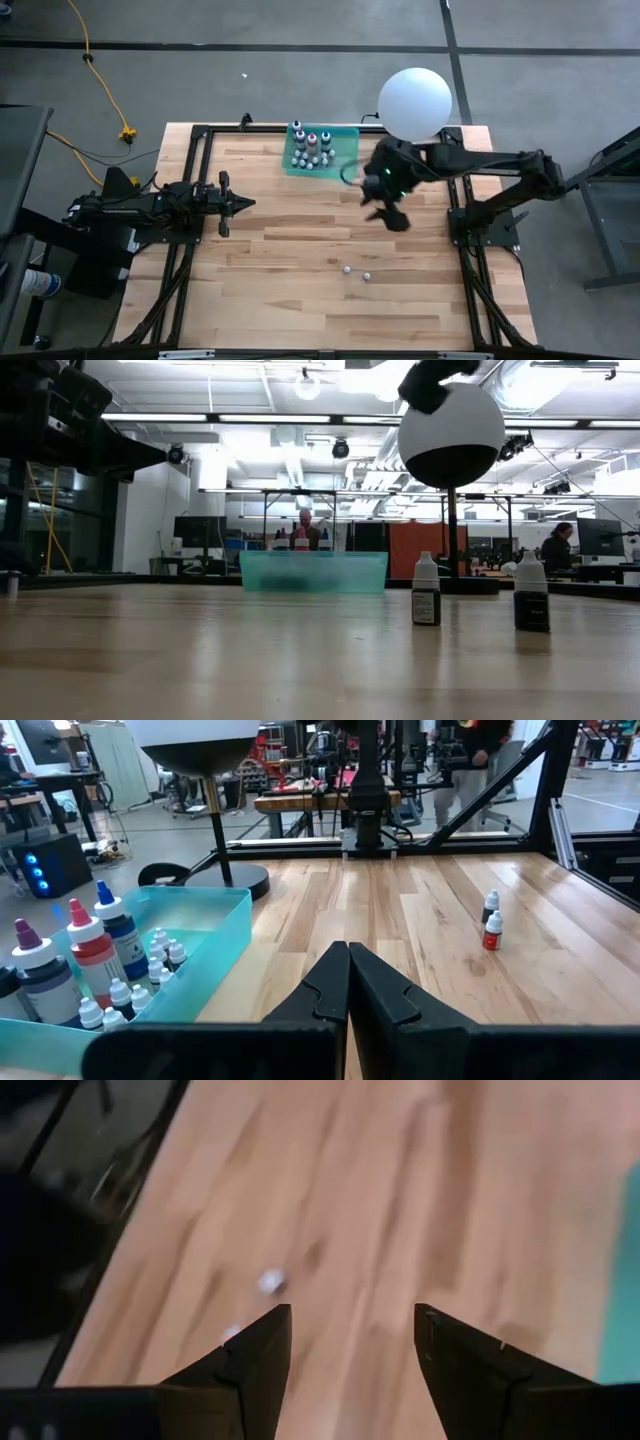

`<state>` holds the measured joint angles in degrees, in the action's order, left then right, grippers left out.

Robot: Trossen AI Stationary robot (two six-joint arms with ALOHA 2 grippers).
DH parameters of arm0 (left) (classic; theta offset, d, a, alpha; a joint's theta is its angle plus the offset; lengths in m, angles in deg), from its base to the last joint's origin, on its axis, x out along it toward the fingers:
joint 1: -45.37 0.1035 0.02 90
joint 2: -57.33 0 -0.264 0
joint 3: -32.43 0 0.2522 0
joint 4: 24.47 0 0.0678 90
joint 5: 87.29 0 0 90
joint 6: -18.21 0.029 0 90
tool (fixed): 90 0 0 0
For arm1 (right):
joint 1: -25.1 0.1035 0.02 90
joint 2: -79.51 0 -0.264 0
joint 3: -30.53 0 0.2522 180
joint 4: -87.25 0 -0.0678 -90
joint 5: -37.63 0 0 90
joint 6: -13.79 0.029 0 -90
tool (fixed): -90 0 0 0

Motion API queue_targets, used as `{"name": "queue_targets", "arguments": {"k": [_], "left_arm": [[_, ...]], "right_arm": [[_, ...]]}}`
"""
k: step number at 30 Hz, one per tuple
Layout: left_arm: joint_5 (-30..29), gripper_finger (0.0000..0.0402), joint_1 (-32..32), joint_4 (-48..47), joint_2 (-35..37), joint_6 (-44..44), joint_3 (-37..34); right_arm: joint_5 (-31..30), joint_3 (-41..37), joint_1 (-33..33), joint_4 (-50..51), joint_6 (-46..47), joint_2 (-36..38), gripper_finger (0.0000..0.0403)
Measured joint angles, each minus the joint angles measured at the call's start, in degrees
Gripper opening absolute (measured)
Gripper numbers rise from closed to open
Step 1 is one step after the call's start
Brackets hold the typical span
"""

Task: Pick & Place food coloring
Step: Put the small black food coloring bottle into the bin

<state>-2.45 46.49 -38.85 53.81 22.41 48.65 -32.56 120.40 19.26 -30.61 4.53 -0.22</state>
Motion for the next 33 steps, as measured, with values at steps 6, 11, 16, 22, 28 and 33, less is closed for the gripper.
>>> {"name": "queue_targets", "arguments": {"k": [6, 11, 16, 22, 28, 33], "left_arm": [[0.0, 0.0, 0.0, 0.0, 0.0, 0.0, 0.0], [0.0, 0.0, 0.0, 0.0, 0.0, 0.0, 0.0], [0.0, 0.0, 0.0, 0.0, 0.0, 0.0, 0.0], [0.0, 0.0, 0.0, 0.0, 0.0, 0.0, 0.0], [0.0, 0.0, 0.0, 0.0, 0.0, 0.0, 0.0], [0.0, 0.0, 0.0, 0.0, 0.0, 0.0, 0.0]], "right_arm": [[-0.7, 0.0, 9.4, 12.6, -3.1, 2.6, 0.02], [-7.6, 0.0, 16.7, 19.0, -5.3, 2.5, 0.02], [-15.0, 0.0, 21.6, 20.5, -2.8, 1.6, 0.02], [-15.0, -0.1, 24.5, 19.2, 7.0, -3.4, 0.02], [-12.8, -0.1, 27.1, 13.0, 12.3, -9.5, 0.02], [-12.0, -0.1, 27.9, 9.7, 16.1, -15.6, 0.02]]}}
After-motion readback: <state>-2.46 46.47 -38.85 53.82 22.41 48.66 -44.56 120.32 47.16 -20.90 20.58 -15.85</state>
